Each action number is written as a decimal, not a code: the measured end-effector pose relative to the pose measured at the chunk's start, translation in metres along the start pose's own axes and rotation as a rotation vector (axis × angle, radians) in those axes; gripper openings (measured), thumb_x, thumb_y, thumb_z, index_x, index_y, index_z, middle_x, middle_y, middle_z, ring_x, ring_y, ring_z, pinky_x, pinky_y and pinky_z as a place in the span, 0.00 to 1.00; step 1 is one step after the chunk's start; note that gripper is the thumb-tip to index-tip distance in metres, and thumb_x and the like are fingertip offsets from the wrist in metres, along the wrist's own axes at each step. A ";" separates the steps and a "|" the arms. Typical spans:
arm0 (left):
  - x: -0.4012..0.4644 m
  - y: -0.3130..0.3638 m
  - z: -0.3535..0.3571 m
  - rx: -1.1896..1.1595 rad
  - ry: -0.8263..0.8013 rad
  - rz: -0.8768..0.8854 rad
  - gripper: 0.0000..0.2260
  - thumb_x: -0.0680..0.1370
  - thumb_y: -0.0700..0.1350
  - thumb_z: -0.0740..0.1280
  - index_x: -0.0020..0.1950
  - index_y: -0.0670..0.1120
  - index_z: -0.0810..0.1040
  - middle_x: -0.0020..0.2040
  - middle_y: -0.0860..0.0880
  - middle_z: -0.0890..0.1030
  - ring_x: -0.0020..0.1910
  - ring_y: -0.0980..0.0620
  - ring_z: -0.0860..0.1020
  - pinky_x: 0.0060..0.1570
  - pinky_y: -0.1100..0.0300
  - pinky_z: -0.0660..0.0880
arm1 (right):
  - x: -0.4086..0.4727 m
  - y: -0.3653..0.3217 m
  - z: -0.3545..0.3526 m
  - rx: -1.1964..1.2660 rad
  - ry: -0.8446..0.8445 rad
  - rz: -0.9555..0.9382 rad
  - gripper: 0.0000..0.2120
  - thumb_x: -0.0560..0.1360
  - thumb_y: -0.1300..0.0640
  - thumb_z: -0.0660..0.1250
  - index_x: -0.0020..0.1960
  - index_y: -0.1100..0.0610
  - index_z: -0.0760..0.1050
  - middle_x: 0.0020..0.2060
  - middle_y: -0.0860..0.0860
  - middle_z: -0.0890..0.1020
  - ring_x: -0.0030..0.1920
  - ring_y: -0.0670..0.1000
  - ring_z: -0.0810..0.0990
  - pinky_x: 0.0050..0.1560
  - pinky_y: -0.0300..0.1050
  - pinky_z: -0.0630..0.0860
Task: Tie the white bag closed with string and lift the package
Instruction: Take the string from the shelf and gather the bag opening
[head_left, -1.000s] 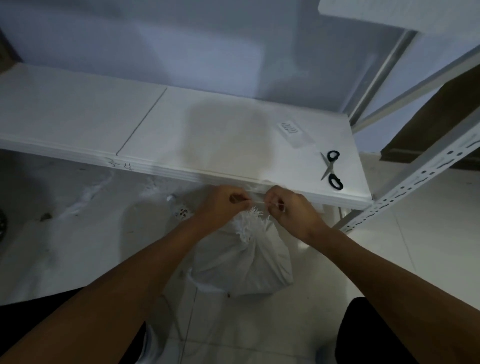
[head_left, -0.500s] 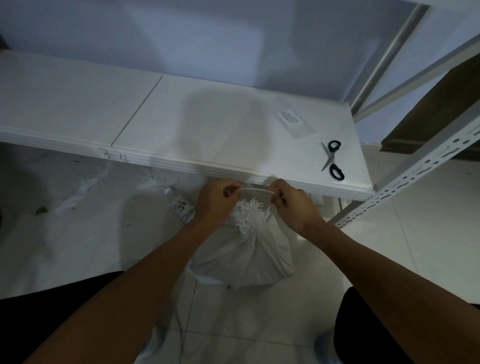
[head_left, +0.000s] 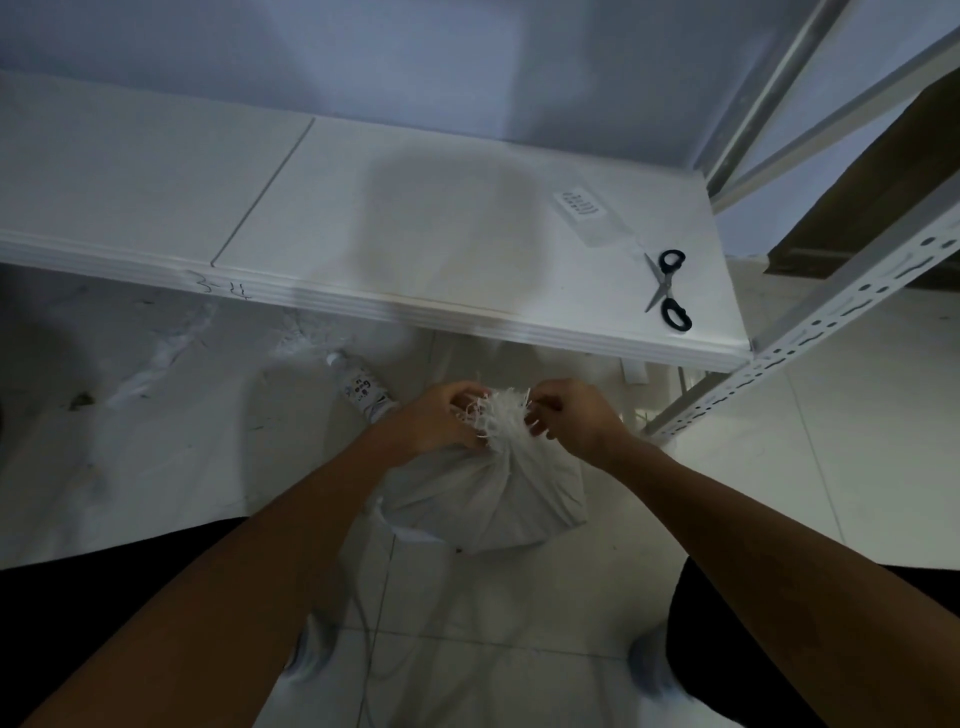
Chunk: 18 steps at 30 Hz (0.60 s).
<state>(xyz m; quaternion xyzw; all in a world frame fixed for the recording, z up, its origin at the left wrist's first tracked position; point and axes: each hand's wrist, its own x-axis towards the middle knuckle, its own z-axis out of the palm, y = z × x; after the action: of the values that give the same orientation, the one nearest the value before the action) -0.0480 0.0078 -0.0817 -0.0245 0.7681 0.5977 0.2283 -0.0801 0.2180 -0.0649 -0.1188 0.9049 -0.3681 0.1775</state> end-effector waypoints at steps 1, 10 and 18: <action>0.000 -0.002 0.001 0.021 0.002 0.019 0.28 0.66 0.34 0.78 0.64 0.44 0.76 0.55 0.46 0.81 0.51 0.50 0.80 0.50 0.61 0.78 | -0.001 0.000 0.002 0.000 -0.007 -0.009 0.10 0.76 0.68 0.62 0.43 0.62 0.81 0.37 0.55 0.84 0.36 0.52 0.84 0.38 0.43 0.79; 0.001 -0.014 0.020 -0.133 0.218 0.087 0.16 0.67 0.34 0.77 0.53 0.43 0.83 0.50 0.43 0.85 0.47 0.51 0.83 0.55 0.52 0.79 | -0.005 -0.004 0.023 -0.104 0.054 -0.057 0.10 0.70 0.69 0.60 0.41 0.62 0.80 0.39 0.54 0.84 0.39 0.54 0.79 0.40 0.42 0.70; 0.013 -0.023 0.027 0.053 0.367 0.182 0.09 0.63 0.47 0.74 0.43 0.51 0.85 0.42 0.45 0.85 0.44 0.44 0.84 0.50 0.50 0.80 | -0.003 0.000 0.026 -0.138 -0.056 -0.018 0.10 0.69 0.71 0.60 0.32 0.61 0.73 0.34 0.60 0.80 0.35 0.55 0.75 0.38 0.42 0.67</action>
<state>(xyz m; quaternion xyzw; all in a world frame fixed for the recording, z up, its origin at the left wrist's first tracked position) -0.0438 0.0292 -0.1120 -0.0576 0.8112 0.5811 0.0298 -0.0671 0.2025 -0.0818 -0.1492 0.9217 -0.3029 0.1907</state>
